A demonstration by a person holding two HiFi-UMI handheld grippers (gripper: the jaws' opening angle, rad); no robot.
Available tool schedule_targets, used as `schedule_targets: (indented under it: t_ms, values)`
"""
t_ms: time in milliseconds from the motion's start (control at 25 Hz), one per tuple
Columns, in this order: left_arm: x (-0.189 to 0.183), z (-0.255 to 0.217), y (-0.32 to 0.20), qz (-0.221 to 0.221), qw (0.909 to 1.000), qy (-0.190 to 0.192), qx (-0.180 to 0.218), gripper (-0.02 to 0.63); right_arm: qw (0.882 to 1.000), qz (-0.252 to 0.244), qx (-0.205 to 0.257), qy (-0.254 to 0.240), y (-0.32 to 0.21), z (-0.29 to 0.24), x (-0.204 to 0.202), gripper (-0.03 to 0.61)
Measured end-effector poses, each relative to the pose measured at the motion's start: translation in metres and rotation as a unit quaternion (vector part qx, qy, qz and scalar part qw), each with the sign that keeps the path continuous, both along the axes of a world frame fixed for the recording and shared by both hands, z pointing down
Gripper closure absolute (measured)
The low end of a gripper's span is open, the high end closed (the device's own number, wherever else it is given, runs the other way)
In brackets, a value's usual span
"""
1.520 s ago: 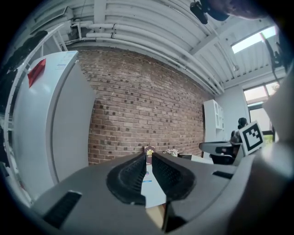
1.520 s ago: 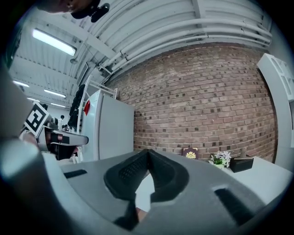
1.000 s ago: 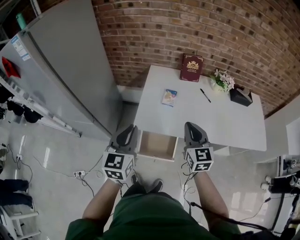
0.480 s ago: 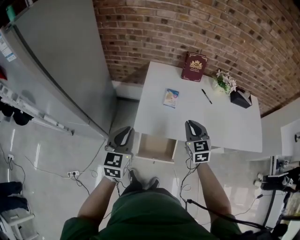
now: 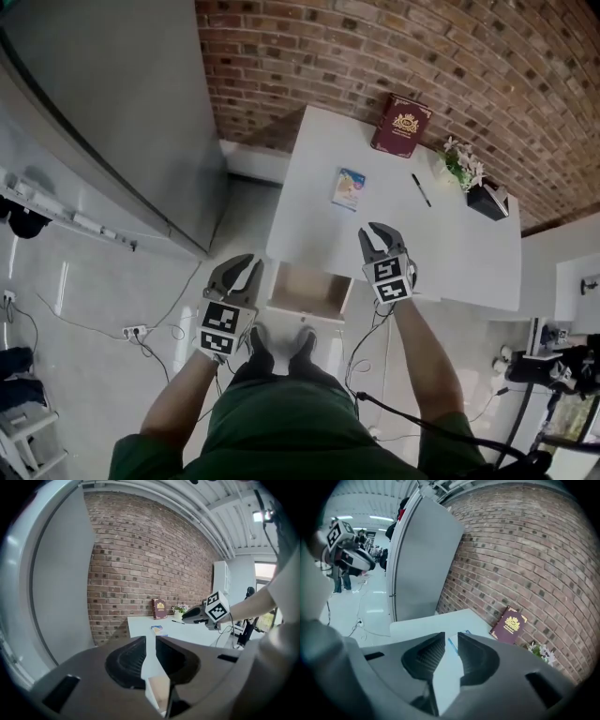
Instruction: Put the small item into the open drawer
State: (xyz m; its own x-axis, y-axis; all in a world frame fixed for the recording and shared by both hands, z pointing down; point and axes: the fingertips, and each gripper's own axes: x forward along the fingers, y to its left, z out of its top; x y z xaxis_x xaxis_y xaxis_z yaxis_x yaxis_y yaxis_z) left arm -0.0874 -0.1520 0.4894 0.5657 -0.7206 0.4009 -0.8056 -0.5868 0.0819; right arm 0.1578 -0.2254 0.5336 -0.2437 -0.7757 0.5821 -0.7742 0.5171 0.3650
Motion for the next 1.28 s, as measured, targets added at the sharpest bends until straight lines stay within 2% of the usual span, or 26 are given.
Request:
schedule_targets:
  t_ms: [280,440,760,1040,1280]
  values:
    - [-0.007,0.028,0.017,-0.040,0.9977,-0.022,-0.051,0.517,0.996,-0.053,-0.048,0.053,-0.045,0.049,0.008,0.472]
    - [-0.028,0.039,0.020,-0.084,0.9952,-0.028,-0.043,0.506,0.990,-0.080,-0.072,0.086,-0.068,0.081,0.011,0.463]
    - [-0.057,0.055,0.043,-0.143,0.9871,-0.025,-0.067,0.506,0.967,-0.135,-0.123,0.178,-0.096,0.143,0.014,0.453]
    - [-0.080,0.071,0.064,-0.184,0.9788,-0.025,-0.088,0.508,0.947,-0.164,-0.143,0.238,-0.114,0.173,0.014,0.446]
    - [-0.086,0.075,0.070,-0.194,0.9761,-0.023,-0.096,0.508,0.946,-0.155,-0.140,0.249,-0.119,0.182,0.015,0.459]
